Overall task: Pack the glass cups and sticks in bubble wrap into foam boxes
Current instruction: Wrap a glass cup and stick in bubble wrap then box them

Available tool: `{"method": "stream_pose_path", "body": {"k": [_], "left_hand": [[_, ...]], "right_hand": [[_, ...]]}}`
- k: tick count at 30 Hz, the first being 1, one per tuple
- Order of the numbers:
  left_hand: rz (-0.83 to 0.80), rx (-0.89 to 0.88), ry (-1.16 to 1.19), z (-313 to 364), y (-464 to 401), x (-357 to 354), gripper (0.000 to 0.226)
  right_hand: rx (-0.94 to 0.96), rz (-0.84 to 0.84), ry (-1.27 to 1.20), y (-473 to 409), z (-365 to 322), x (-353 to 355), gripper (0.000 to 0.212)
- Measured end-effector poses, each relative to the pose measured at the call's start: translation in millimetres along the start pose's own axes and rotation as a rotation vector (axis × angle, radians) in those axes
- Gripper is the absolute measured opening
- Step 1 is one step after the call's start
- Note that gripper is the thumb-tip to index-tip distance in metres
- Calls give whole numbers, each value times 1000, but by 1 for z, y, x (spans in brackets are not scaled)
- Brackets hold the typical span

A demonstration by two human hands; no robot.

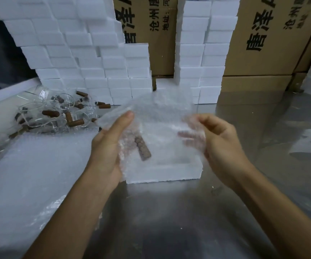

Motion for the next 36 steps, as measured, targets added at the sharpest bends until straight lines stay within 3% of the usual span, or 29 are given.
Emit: {"method": "stream_pose_path", "body": {"k": [3,6,10,15,16,19,23,28,36], "left_hand": [[69,7,170,0,-4,5,53],[54,-15,269,2,-3,3,39],[50,-52,342,2,0,-3,50],[-79,-18,315,-11,8,-21,35],[-92,-12,291,-14,10,-24,35],[-92,-14,245,-22,14,-30,47],[-66,-56,186,-26,15,-30,55],[-54,-98,23,-28,11,-24,60],[-190,-38,-182,-28,11,-23,53]], "right_hand": [[-45,295,-17,-8,11,19,7],[-174,341,-25,-8,22,20,12],[-319,93,-173,-3,23,-2,46],[-396,-130,-269,13,28,-31,77],[-391,-142,-251,15,29,-34,73],[-301,-136,-136,17,28,-32,36],[-213,56,-75,11,27,-20,13],[-68,163,36,8,17,-12,13],[135,196,142,6,16,-7,33]]}}
Point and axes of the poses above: each hand's wrist, its own y-axis away from the middle knuckle, its own x-axis out of the back of the hand, z = x × y, the point moved 3 cm from there along -y, towards the middle knuckle, and after that the axes turned 1 degree about y, right-handed, at the moved point
